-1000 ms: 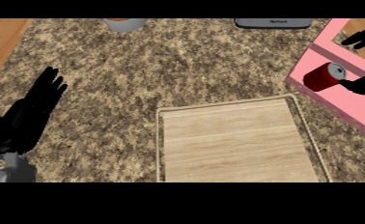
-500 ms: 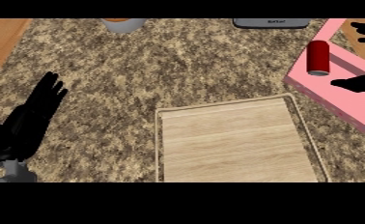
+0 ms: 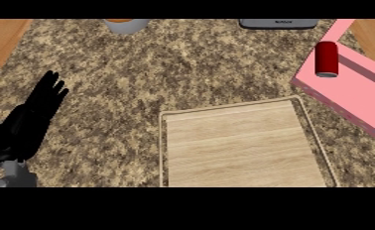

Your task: Pick the can from the tray and place it in the cardboard box

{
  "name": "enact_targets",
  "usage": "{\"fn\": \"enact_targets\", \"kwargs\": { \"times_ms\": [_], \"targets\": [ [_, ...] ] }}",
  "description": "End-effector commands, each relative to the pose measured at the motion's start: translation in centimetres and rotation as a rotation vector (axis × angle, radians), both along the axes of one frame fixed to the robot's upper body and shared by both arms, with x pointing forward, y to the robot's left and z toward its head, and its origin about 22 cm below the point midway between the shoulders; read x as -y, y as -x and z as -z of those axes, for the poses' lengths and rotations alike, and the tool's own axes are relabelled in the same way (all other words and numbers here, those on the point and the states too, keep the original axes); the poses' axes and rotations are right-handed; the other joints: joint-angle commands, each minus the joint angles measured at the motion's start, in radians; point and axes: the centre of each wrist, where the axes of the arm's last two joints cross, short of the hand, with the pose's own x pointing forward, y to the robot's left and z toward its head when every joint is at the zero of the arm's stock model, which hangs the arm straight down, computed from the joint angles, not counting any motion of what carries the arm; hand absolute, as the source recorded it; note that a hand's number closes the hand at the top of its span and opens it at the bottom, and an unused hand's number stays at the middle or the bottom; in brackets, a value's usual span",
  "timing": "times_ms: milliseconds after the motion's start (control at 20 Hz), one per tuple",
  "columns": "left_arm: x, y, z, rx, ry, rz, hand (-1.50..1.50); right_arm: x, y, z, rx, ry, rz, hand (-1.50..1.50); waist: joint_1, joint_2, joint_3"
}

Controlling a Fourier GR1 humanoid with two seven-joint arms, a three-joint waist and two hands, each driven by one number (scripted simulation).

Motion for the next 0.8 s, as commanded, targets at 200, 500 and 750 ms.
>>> {"fn": "enact_targets", "kwargs": {
  "times_ms": [200, 500, 750],
  "targets": [
    [2.4, -0.2, -1.1, 0.010, 0.001, 0.007, 0.00, 7.7, 4.2, -2.7, 0.050, -0.135, 0.039, -1.50, 0.012, 0.005, 0.001],
    [-0.2, 0.2, 0.2, 0.002, 0.003, 0.008, 0.00, 11.3, 7.8, -3.3, 0.052, -0.107, -0.010, -1.50, 0.021, 0.009, 0.002],
    [0.5, -0.9, -1.1, 0.021, 0.007, 0.023, 0.00, 11.2, 7.6, -1.8, 0.035, -0.069, -0.026, -1.50, 0.024, 0.009, 0.003]
  ]
}}
